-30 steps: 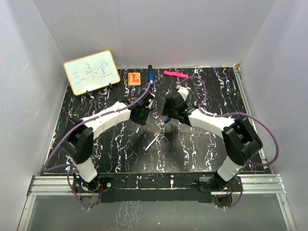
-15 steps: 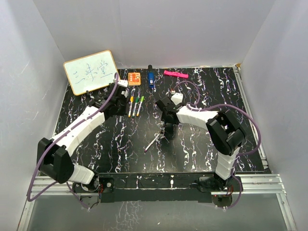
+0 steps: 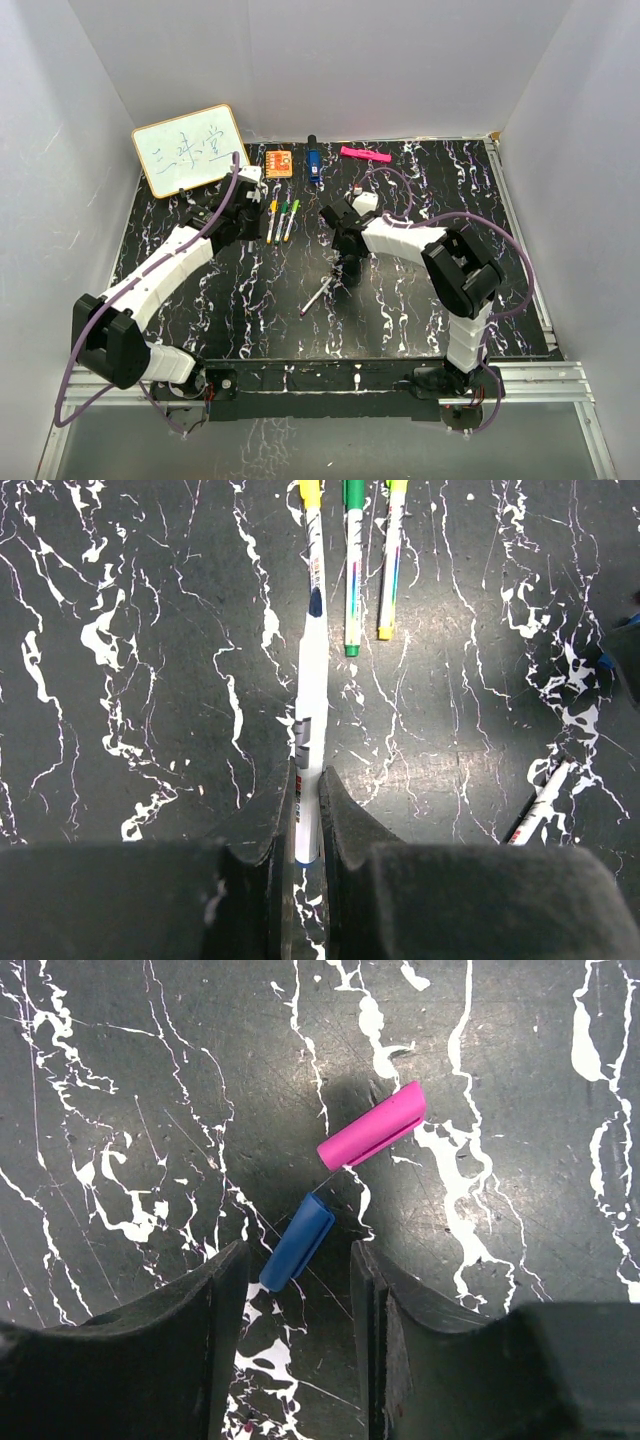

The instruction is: Insert the pens into the pen caps

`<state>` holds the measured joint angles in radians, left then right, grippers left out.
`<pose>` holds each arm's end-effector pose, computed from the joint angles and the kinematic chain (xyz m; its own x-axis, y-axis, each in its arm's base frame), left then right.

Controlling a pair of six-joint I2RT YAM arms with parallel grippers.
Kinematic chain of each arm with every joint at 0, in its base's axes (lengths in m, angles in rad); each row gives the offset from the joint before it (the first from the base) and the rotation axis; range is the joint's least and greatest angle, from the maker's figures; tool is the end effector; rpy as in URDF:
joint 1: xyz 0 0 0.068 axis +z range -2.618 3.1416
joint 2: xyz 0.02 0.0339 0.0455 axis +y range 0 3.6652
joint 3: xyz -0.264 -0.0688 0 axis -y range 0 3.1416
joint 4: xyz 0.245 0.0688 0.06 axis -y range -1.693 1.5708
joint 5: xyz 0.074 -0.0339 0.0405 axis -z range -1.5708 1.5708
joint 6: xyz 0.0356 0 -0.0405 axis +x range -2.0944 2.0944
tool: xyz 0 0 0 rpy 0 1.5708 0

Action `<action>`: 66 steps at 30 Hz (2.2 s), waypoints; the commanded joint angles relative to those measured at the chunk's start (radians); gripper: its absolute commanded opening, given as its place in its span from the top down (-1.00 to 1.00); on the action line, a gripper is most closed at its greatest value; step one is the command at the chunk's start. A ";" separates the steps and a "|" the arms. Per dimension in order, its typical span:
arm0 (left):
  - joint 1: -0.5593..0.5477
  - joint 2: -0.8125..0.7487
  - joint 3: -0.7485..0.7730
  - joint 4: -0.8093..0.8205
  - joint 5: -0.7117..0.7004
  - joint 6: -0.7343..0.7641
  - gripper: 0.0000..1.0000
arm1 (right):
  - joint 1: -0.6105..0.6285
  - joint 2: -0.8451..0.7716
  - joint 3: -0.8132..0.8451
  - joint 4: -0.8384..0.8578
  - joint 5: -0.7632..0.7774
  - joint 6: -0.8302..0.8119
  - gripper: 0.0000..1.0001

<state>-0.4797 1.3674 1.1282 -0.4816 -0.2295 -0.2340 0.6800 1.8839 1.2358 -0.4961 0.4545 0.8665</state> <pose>0.2704 -0.1315 0.3006 -0.6386 0.0777 -0.7656 0.1539 0.9877 -0.0282 0.3027 0.2247 0.1681 -0.7813 0.2488 -0.5725 0.2651 0.9626 0.0565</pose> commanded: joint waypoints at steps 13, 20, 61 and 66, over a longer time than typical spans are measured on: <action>0.007 -0.004 -0.016 0.035 0.045 0.004 1.00 | 0.002 0.068 0.034 0.006 0.042 0.031 0.30; 0.007 -0.004 -0.018 0.047 0.060 -0.001 1.00 | 0.002 0.127 0.062 -0.036 0.039 0.013 0.32; 0.016 0.018 -0.007 0.111 0.092 -0.006 1.00 | 0.052 0.161 -0.002 -0.107 -0.130 -0.095 1.00; 0.016 0.011 -0.042 0.146 0.171 -0.002 1.00 | 0.028 0.077 -0.001 -0.045 -0.093 -0.135 1.00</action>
<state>-0.4675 1.4158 1.1103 -0.3767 -0.1329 -0.2371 0.7231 1.9556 1.2930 -0.5079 0.4404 0.7696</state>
